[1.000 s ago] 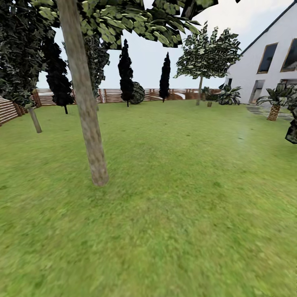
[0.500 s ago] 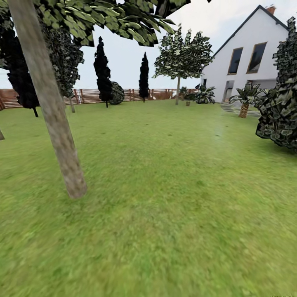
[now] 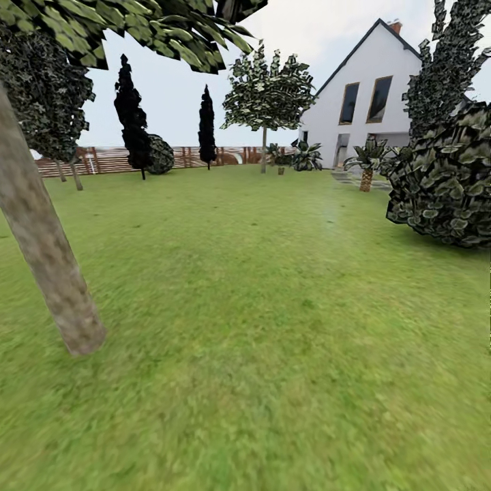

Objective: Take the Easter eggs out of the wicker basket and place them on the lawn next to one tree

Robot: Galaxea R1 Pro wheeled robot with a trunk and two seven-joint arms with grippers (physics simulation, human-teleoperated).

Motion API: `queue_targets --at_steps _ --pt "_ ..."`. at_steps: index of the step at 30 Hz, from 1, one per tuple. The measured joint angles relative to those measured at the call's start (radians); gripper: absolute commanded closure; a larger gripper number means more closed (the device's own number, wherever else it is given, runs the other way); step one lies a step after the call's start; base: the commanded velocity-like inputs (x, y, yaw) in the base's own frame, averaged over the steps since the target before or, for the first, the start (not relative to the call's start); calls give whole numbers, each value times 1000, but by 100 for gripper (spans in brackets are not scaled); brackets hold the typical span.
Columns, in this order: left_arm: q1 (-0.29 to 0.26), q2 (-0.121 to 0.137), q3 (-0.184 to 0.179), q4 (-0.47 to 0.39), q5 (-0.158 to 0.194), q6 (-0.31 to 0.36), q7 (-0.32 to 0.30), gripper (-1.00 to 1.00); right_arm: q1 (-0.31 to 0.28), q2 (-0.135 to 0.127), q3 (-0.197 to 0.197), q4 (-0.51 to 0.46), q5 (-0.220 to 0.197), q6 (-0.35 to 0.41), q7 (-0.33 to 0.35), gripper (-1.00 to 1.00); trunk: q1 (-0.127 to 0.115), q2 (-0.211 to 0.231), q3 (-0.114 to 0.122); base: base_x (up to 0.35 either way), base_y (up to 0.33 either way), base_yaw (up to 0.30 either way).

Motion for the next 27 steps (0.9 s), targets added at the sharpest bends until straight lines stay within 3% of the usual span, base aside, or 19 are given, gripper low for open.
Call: queue_targets --at_steps 27 --pt "0 0 0 0 0 0 0 -100 0 -1 2 0 6 1 0 -100 0 0 0 338 0 -8"
